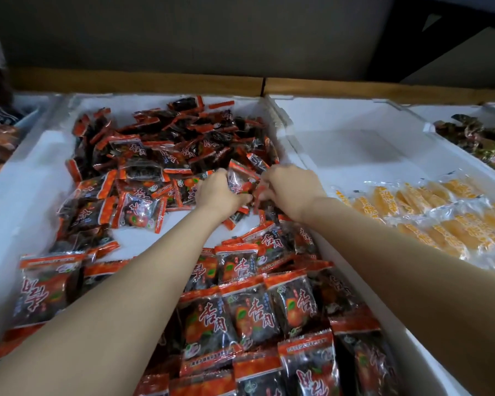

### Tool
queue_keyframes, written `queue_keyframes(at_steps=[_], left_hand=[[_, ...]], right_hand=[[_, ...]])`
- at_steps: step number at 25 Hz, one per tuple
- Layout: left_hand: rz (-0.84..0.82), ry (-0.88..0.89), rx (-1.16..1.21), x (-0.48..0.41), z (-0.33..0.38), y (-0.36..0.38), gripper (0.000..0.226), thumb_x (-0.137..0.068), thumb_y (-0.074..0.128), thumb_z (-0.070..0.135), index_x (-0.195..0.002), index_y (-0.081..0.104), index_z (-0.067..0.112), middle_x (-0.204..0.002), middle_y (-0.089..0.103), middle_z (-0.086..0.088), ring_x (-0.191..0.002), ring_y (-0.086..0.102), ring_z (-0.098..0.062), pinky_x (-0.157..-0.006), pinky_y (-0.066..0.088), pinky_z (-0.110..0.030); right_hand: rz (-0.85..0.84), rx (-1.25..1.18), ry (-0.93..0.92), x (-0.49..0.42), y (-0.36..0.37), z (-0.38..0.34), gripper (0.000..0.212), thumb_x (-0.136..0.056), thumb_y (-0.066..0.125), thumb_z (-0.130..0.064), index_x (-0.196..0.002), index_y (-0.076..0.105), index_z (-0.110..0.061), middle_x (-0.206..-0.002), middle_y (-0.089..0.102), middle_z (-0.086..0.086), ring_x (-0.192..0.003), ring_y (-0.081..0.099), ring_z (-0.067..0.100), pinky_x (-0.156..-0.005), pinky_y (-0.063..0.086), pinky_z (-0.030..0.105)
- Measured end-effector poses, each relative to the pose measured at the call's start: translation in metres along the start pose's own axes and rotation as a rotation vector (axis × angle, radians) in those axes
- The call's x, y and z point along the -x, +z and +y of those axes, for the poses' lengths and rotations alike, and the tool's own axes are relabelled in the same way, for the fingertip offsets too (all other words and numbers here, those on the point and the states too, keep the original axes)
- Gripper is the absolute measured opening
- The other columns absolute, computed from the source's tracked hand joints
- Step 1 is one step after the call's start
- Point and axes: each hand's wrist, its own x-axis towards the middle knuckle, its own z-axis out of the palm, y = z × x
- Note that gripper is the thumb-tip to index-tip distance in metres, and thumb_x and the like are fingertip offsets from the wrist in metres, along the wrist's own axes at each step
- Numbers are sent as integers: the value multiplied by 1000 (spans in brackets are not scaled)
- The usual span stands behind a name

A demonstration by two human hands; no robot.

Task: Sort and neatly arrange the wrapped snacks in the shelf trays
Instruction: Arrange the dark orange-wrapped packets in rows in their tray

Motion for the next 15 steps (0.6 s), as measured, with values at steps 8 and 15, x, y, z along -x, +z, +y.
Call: queue_keyframes(at_steps=[8,15], left_hand=[[-101,-66,748,47,19,-42,31,-101,39,36,-119,47,13,-117,60,-7,-95,66,-25,-86,55,-44],[-76,1,779,93,11,-65,36,-85,68,31,-117,54,21,-112,68,1,-99,66,-17,-90,53,-38]], right_hand=[[270,-784,130,19,-48,-7,17,-89,62,-22,-74,59,-16,-66,61,0,-51,55,0,-49,40,10],[94,-960,79,27,-43,-24,12,-90,60,-14,-95,60,-3,-77,60,8,-63,58,9,-62,54,22]])
